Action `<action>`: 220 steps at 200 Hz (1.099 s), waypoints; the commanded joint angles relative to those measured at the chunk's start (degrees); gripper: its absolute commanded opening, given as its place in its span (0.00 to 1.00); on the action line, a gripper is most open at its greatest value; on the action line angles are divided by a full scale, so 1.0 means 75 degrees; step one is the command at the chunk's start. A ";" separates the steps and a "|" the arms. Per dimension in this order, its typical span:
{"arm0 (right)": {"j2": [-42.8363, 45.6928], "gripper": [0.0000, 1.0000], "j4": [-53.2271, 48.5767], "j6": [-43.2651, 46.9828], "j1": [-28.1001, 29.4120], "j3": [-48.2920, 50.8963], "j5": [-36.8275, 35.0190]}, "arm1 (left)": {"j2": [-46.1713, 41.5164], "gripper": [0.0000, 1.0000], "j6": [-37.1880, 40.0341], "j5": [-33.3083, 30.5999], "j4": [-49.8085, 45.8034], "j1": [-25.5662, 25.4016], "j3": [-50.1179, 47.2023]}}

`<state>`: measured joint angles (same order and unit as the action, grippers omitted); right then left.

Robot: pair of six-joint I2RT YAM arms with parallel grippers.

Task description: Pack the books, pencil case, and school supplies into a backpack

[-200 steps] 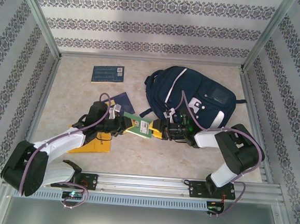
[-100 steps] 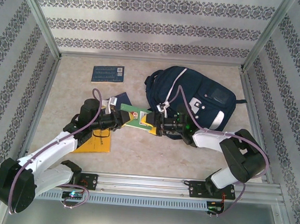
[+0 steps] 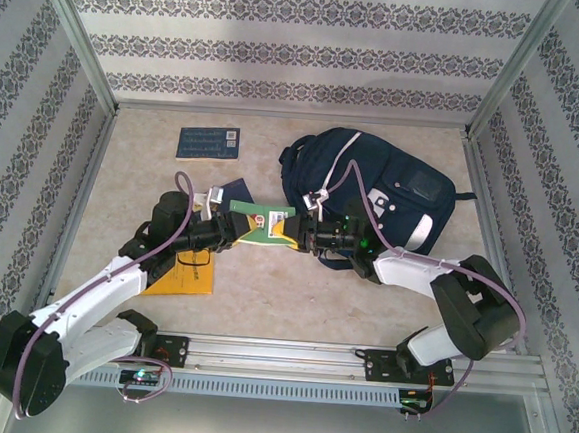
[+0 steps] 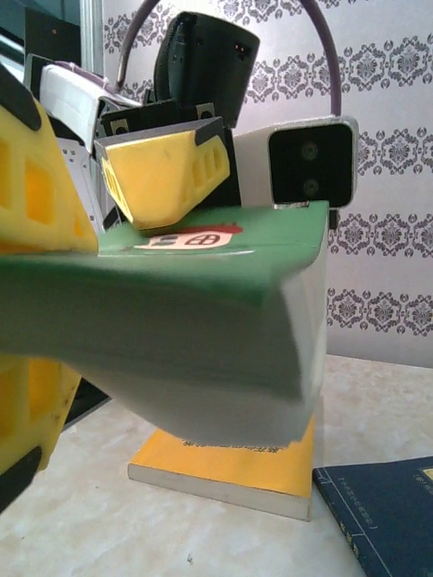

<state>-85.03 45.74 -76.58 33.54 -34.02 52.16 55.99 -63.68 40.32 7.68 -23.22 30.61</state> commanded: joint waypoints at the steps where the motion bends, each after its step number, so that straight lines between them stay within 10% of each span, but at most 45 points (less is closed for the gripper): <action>1: 0.0073 0.20 -0.0003 0.0166 0.0063 -0.0180 -0.0009 | -0.0100 0.41 0.0112 0.0212 0.0264 0.0017 0.0103; 77: 0.0040 0.00 -0.0226 0.0460 -0.0046 -0.0181 0.0257 | 0.0009 0.44 0.0321 0.0316 0.0164 0.0063 0.0143; 129: 0.0470 0.00 -0.0379 0.0494 -0.0356 0.0046 0.0523 | -0.0057 0.60 0.0153 0.0669 0.0394 0.0445 -0.0048; 220: 0.0528 0.00 -0.0106 0.0419 -0.0032 -0.0151 0.1051 | 0.0265 0.55 -0.0318 0.1390 0.2000 0.0468 -0.0247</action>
<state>-81.78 42.24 -74.65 32.47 -33.58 56.47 58.17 -65.54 47.46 14.98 -20.14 29.15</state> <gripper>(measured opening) 0.186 0.561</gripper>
